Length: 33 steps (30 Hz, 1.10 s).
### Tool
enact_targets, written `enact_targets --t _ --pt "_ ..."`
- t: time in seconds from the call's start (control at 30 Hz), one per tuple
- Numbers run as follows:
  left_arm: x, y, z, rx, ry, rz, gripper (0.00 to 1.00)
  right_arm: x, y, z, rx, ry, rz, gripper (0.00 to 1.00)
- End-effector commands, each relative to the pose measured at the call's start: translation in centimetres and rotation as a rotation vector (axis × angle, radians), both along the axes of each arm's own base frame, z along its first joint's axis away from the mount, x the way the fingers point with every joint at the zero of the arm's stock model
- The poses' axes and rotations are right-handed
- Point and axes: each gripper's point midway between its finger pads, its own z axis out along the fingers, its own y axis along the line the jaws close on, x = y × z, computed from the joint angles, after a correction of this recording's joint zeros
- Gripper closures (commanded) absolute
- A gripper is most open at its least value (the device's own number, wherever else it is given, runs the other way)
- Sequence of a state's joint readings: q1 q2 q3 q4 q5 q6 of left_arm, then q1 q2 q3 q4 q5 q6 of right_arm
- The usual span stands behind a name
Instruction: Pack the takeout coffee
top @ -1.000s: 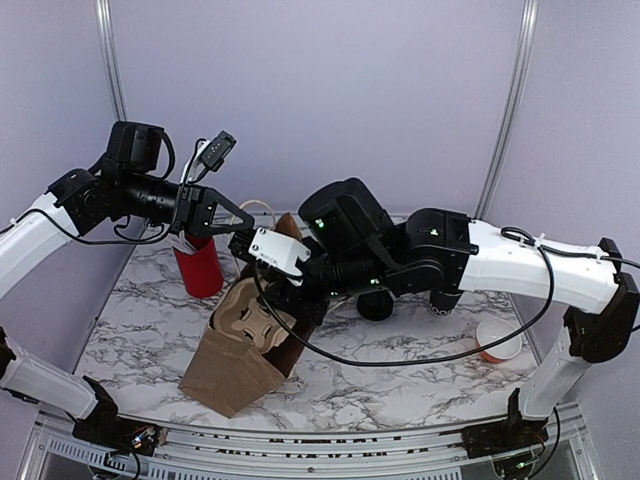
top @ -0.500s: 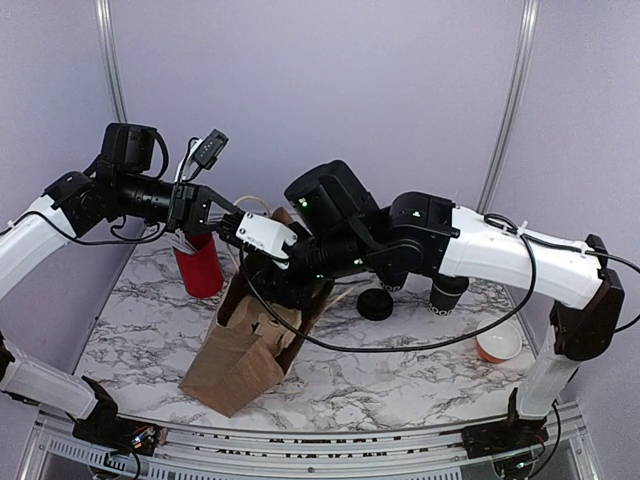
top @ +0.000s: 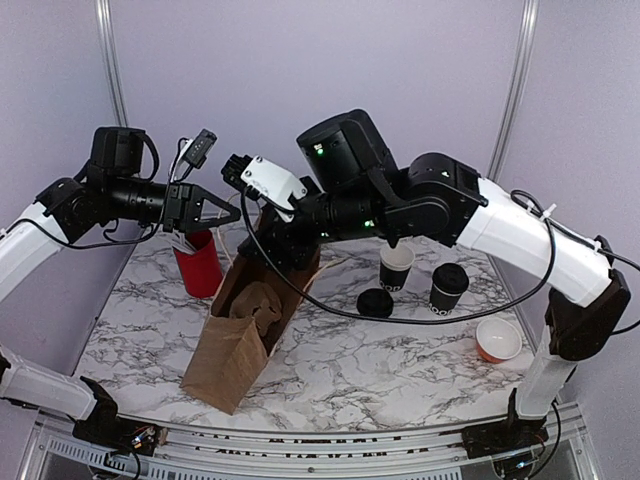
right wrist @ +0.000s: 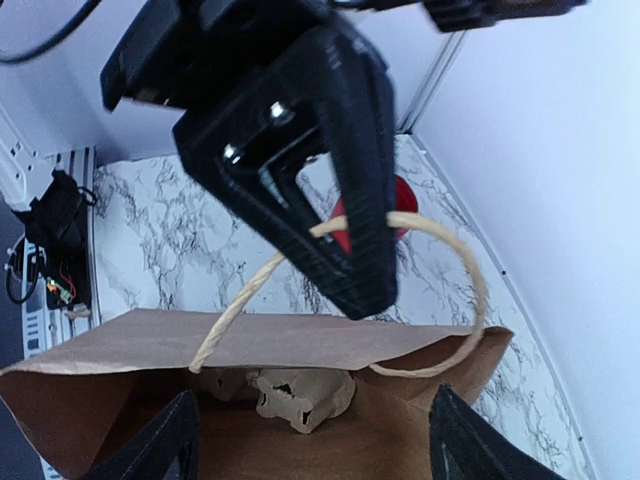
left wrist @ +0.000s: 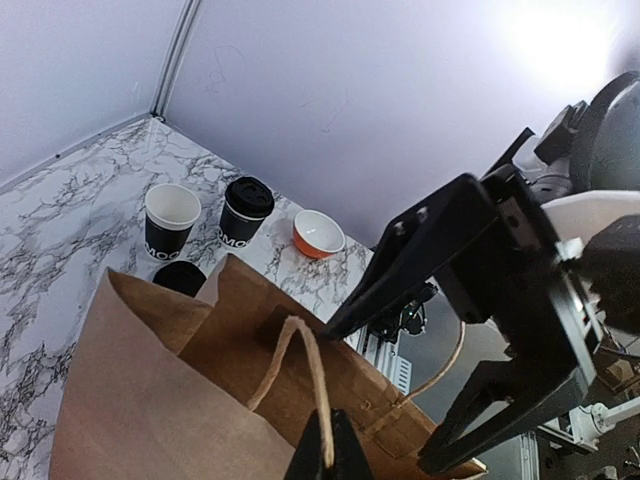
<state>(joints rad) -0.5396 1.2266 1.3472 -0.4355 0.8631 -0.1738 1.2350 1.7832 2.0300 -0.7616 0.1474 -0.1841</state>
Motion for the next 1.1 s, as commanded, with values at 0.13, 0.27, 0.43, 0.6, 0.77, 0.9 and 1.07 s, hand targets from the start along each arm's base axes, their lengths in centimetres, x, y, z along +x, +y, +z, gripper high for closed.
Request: enact_targets --t 0.13,0.27,0.43,0.6,0.77,0.9,1.07 --pt "1.9 1.4 0.1 0.007 -0.034 0.154 1.0 2.0 -2.5 4.1 0.078 0.005 -0.208 0.21" --pt "3.2 2.1 0.1 0.017 -0.029 0.248 1.0 3.3 -4.5 5.2 0.11 0.02 -0.328 0.19" --pt "4.4 3.2 0.1 0.023 -0.026 0.365 1.0 4.5 -7.1 5.6 0.175 0.097 -0.418 0.17" --pt "4.7 4.9 1.2 0.006 -0.041 0.476 1.0 5.2 -9.0 4.1 0.197 0.167 -0.485 0.16" --pt "4.9 7.2 1.7 0.008 -0.043 0.608 0.86 5.2 -9.8 2.7 0.204 0.215 -0.518 0.16" --pt "4.4 8.6 1.1 0.026 -0.026 0.669 0.63 5.3 -10.2 1.5 0.192 0.239 -0.542 0.15" --pt "3.2 9.7 0.8 0.044 -0.008 0.691 0.34 5.1 -10.8 0.9 0.205 0.255 -0.559 0.15"
